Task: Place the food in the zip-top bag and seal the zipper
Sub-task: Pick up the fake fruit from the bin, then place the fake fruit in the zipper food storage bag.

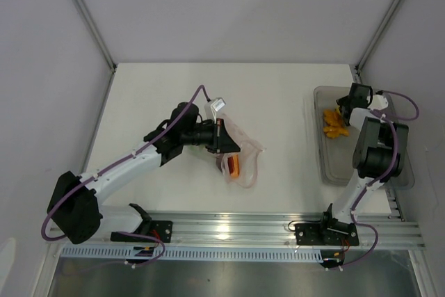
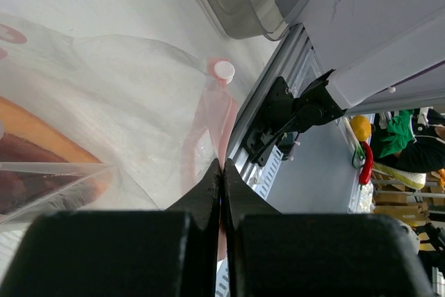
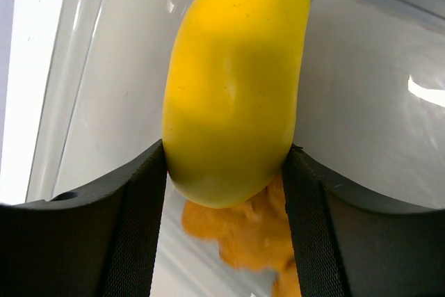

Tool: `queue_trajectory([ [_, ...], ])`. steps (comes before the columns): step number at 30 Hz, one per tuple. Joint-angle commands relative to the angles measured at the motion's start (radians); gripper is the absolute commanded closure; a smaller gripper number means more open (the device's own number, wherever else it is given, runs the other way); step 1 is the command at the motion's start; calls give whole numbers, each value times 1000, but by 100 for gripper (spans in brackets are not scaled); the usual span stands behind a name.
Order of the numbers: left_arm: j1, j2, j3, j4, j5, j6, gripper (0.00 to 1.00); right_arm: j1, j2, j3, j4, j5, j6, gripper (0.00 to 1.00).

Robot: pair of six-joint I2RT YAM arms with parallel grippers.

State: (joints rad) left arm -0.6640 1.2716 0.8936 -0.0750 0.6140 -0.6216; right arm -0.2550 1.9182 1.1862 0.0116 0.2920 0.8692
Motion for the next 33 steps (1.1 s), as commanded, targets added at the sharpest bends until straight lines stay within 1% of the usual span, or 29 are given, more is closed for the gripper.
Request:
queue_trajectory([
  [1, 12, -26, -15, 14, 9, -27, 99, 14, -125, -60, 37, 47, -48, 100],
  [8, 12, -46, 13, -75, 12, -52, 99, 54, -323, -152, 50, 44, -150, 100],
  [9, 14, -46, 16, -83, 13, -55, 100, 62, -375, -163, 53, 35, -169, 100],
  [11, 12, -52, 28, -100, 23, -66, 100, 66, -427, -191, 65, -19, -197, 100],
  [12, 14, -55, 36, -104, 27, -70, 99, 72, -476, -195, 67, -43, -238, 100],
  [14, 14, -64, 47, -112, 36, -90, 99, 83, -527, -206, 39, -86, -272, 100],
  [18, 14, -86, 59, -80, 59, -128, 99, 102, -688, -264, -9, -195, -352, 100],
  [19, 12, -90, 57, -71, 66, -139, 99, 109, -764, -276, -13, -218, -381, 100],
  [22, 10, -110, 56, -42, 85, -184, 99, 126, -879, -287, -133, -280, -403, 100],
  [23, 6, -120, 57, -37, 89, -208, 99, 138, -951, -286, -157, -324, -409, 100],
  [25, 0, -146, 56, -26, 90, -230, 100, 160, -1028, -286, -228, -398, -407, 100],
  [26, -11, -158, 56, -23, 86, -254, 99, 190, -1095, -287, -245, -428, -411, 100],
  [27, -17, -181, 57, -23, 73, -268, 99, 209, -1126, -287, -277, -489, -412, 100],
  [29, -40, -205, 59, -22, 56, -309, 99, 250, -1183, -289, -311, -549, -417, 100],
  [30, -48, -218, 59, -22, 47, -326, 99, 302, -1232, -289, -329, -577, -421, 100],
  [31, -66, -242, 59, -22, 23, -342, 99, 322, -1257, -290, -364, -620, -423, 100],
  [33, -81, -261, 67, -29, 0, -386, 99, 385, -1326, -295, -390, -649, -424, 100],
])
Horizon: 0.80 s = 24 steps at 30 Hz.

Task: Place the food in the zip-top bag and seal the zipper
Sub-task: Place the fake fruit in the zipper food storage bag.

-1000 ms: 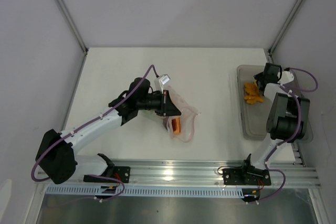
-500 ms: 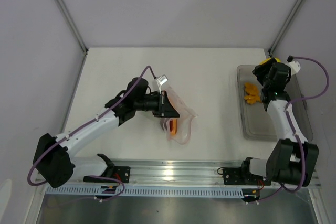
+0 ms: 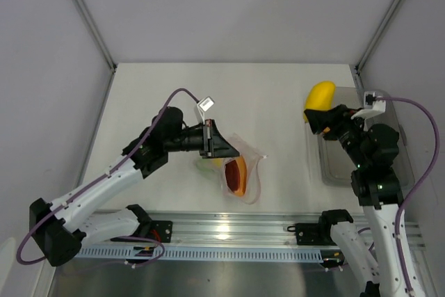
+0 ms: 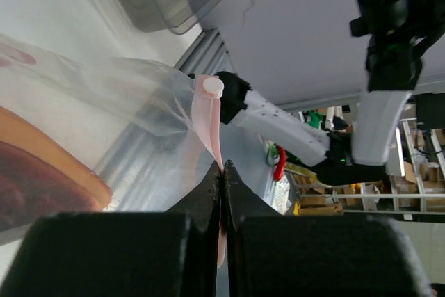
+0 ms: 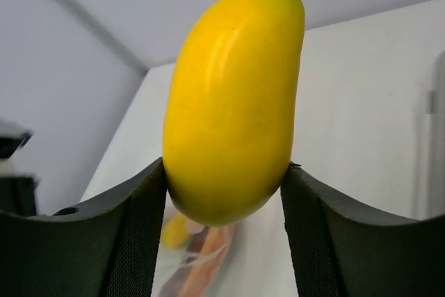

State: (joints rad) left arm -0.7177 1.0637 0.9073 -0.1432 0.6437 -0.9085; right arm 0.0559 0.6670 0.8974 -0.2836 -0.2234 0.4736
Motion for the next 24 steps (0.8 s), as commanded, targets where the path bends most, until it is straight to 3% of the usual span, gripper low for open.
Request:
queue_trajectory([
  [1, -41, -70, 54, 37, -48, -115, 99, 90, -96, -11, -100, -163, -29, 100],
  [7, -101, -106, 84, 33, -128, -214, 99, 196, -165, 54, -123, -300, -50, 100],
  [15, -118, -119, 84, 22, -202, -291, 99, 208, -135, 130, -134, -488, -29, 100],
  [24, -117, -73, 90, 22, -251, -306, 99, 303, -78, 107, -132, -528, -39, 100],
])
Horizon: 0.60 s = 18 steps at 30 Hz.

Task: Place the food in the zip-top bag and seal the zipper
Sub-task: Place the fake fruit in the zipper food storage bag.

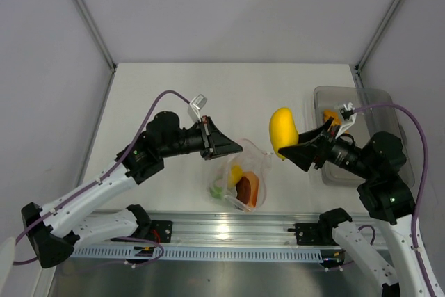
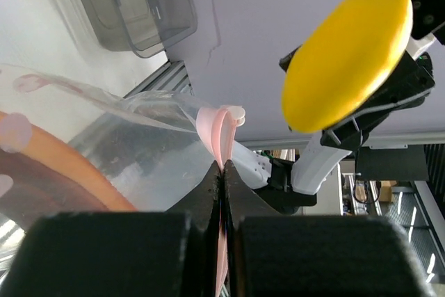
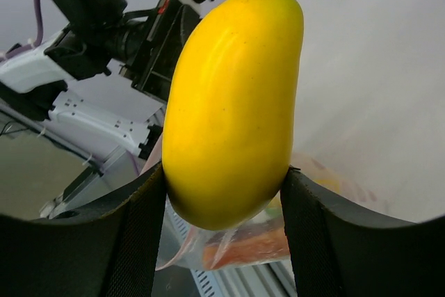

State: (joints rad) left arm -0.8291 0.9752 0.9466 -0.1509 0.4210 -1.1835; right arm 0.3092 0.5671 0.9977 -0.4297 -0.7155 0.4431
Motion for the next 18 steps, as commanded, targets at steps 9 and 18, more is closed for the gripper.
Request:
queue_trajectory([
  [9, -5, 117, 101, 88, 22, -62, 99, 474, 135, 4, 16, 137, -99, 100],
  [18, -5, 86, 119, 30, -20, -5, 99, 585, 162, -1, -116, 304, -159, 100],
])
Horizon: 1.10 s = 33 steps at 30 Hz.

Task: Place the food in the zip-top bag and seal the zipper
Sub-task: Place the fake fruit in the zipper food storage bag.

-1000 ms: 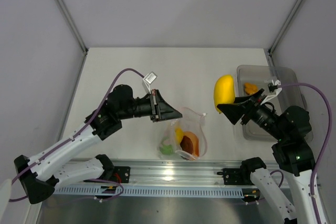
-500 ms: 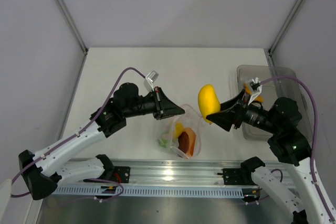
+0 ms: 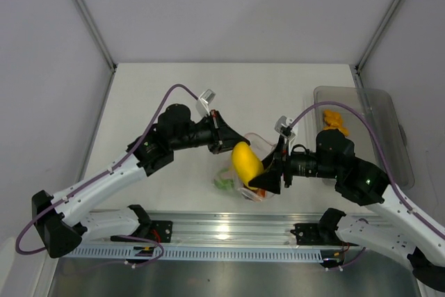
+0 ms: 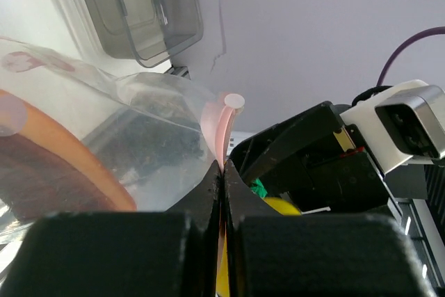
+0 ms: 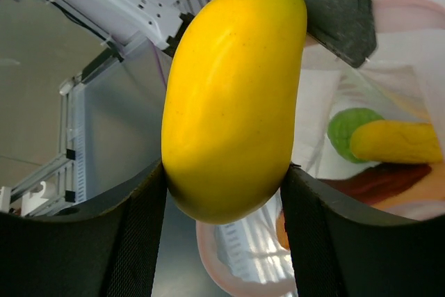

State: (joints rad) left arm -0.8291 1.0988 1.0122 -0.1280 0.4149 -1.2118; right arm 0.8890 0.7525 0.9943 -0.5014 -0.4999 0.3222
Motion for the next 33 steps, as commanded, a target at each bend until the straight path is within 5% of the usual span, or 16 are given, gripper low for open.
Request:
queue_trajectory([
  [1, -5, -45, 48, 1, -21, 26, 100, 5, -24, 3, -58, 102, -43, 100],
  [14, -5, -112, 31, -33, -50, 51, 99, -1, 31, -23, -106, 227, -43, 100],
  [17, -5, -119, 28, -38, -50, 52, 100, -2, 44, -26, -94, 253, -35, 79],
  [18, -5, -117, 26, -38, -47, 52, 99, -2, 45, -26, -91, 256, -31, 60],
  [19, -5, -119, 22, -38, -47, 51, 99, -1, 48, -26, -79, 259, -29, 52],
  [29, -5, -122, -3, -24, -41, 47, 99, -1, 68, -43, -25, 233, -12, 30],
  [33, -5, -122, -12, -21, -42, 46, 99, -1, 61, -45, -42, 250, -17, 12],
])
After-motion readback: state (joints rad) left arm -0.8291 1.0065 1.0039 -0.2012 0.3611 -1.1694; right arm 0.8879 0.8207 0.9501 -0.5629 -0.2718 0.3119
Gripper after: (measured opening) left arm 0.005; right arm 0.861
